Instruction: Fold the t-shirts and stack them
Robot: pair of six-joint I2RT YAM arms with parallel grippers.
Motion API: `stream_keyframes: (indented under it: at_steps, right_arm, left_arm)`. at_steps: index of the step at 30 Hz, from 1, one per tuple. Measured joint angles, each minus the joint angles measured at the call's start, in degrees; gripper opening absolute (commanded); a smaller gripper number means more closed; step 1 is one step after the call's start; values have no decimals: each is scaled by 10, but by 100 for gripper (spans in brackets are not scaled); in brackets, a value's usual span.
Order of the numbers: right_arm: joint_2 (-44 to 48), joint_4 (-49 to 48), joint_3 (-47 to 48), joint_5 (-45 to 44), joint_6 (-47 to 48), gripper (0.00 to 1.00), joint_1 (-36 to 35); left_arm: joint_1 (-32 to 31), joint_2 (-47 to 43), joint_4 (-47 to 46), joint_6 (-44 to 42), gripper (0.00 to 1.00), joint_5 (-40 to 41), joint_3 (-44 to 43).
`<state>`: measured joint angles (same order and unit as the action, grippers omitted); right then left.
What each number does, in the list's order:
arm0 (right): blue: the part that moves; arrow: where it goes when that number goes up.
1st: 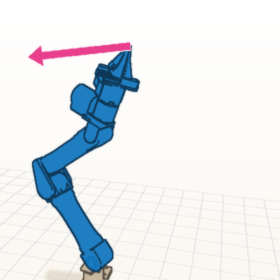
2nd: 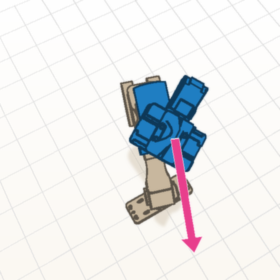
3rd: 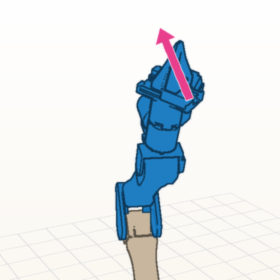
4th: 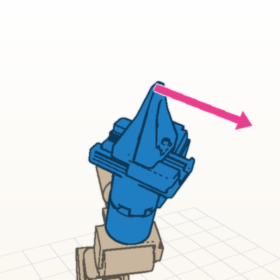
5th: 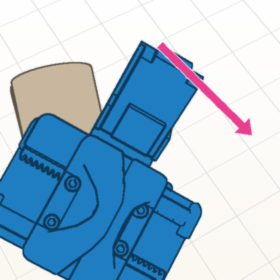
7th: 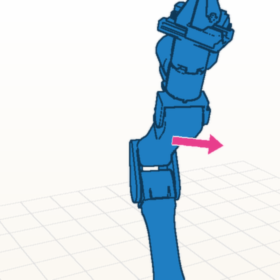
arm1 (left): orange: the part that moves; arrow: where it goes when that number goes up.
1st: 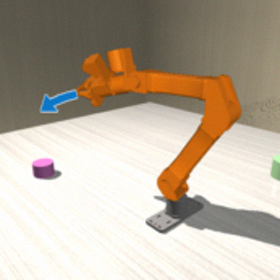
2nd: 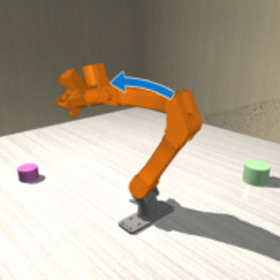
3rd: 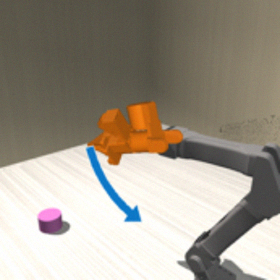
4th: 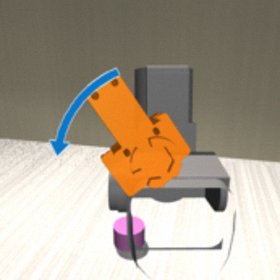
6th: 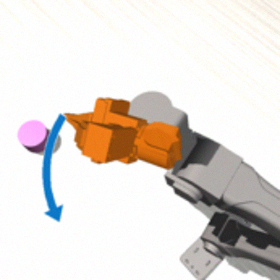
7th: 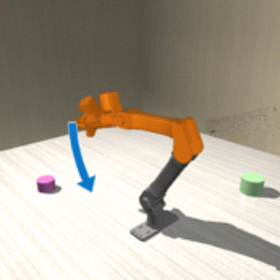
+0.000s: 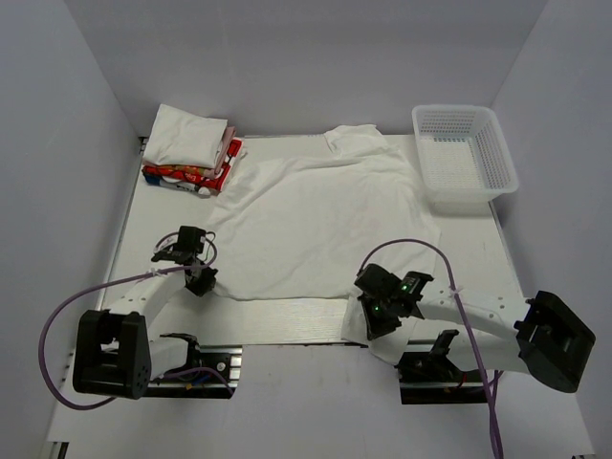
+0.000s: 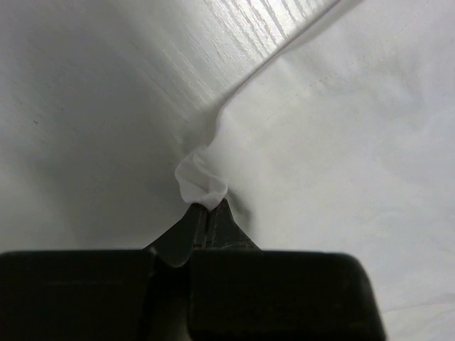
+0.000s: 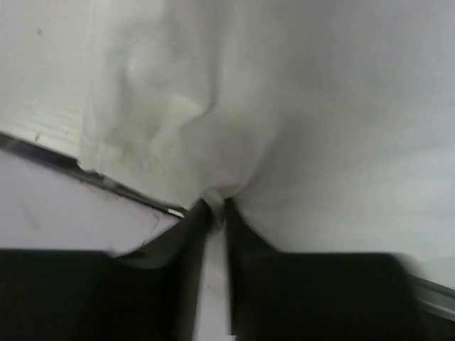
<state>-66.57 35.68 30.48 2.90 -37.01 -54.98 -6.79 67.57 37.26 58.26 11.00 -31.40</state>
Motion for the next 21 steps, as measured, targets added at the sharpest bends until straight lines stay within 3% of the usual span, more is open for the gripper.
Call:
stream_keyframes:
  at_steps: [1, 10, 16, 21]
  right_arm:
    - [-2, -1, -1, -9, -11, 0, -4]
    - [17, 59, 45, -134, -61, 0, -14]
    - [25, 94, 150, -223, -49, 0, 1]
    - [18, 62, 189, -307, 0, 0, 47]
  left_arm:
    - [0, 2, -1, -3, 0, -2, -1]
    - [1, 3, 1, -14, 0, -17, -11]
    - [1, -11, 5, -19, 0, -23, -63]
    - [1, 12, -4, -20, 0, -22, -118]
